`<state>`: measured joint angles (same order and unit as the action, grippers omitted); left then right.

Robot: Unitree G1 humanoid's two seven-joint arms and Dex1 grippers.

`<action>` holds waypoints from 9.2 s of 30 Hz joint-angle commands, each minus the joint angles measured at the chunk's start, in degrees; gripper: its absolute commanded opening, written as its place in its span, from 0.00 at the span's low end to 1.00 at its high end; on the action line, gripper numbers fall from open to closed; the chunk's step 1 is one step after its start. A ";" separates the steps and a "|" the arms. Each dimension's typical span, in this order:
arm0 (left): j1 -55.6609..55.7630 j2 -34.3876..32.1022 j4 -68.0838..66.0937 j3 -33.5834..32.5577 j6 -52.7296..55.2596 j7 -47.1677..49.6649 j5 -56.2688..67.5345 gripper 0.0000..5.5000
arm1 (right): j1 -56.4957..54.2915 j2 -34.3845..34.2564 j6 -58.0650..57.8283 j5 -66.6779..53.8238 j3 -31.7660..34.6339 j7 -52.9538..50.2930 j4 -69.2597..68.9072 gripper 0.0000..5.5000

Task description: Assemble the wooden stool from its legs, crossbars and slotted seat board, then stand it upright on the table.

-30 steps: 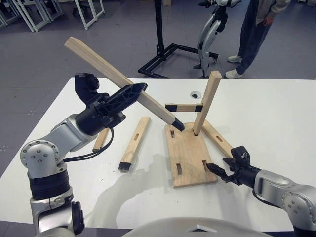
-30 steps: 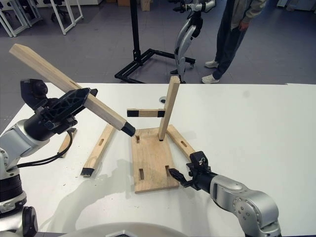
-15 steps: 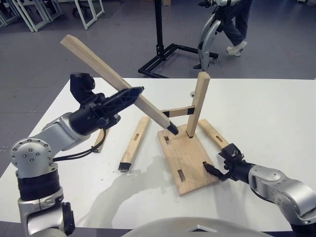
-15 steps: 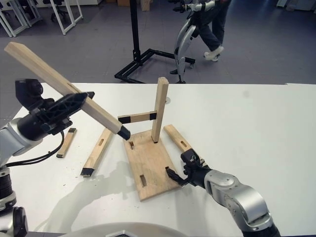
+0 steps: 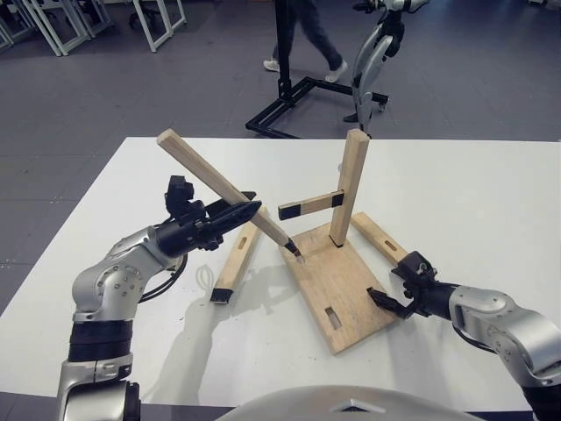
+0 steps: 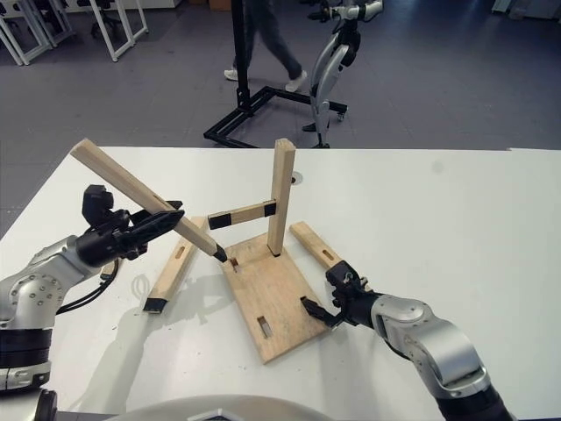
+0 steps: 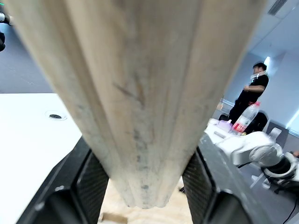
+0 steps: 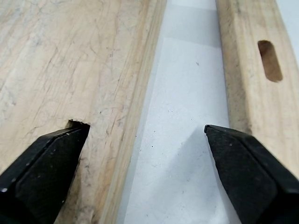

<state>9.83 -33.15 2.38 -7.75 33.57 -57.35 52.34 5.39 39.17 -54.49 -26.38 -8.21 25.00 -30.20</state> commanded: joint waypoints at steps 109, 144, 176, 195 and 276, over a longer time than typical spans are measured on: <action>12.84 6.23 -37.99 25.05 -25.31 -6.54 -36.47 0.37 | -40.80 -40.20 9.02 4.95 -2.62 -17.62 13.98 0.43; 19.42 5.37 -44.09 26.83 -33.80 -16.85 -35.56 0.37 | -28.52 1.15 -2.10 -0.86 0.33 18.34 8.74 0.43; 37.15 -4.01 -53.57 28.00 -35.07 -35.13 -45.60 0.82 | -13.70 0.90 26.56 17.12 -20.35 28.91 15.52 0.43; 28.54 33.16 25.23 -8.62 36.51 53.67 -13.57 0.54 | -9.21 -1.67 22.88 18.65 -18.41 21.25 14.49 0.43; 3.41 2.05 17.58 -10.00 11.06 50.83 29.13 0.54 | -3.99 12.71 7.32 -2.17 4.57 29.48 6.05 0.43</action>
<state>14.21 -29.99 20.59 -18.04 44.10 -6.00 83.87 0.34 50.28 -49.76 -30.74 -2.31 53.77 -25.11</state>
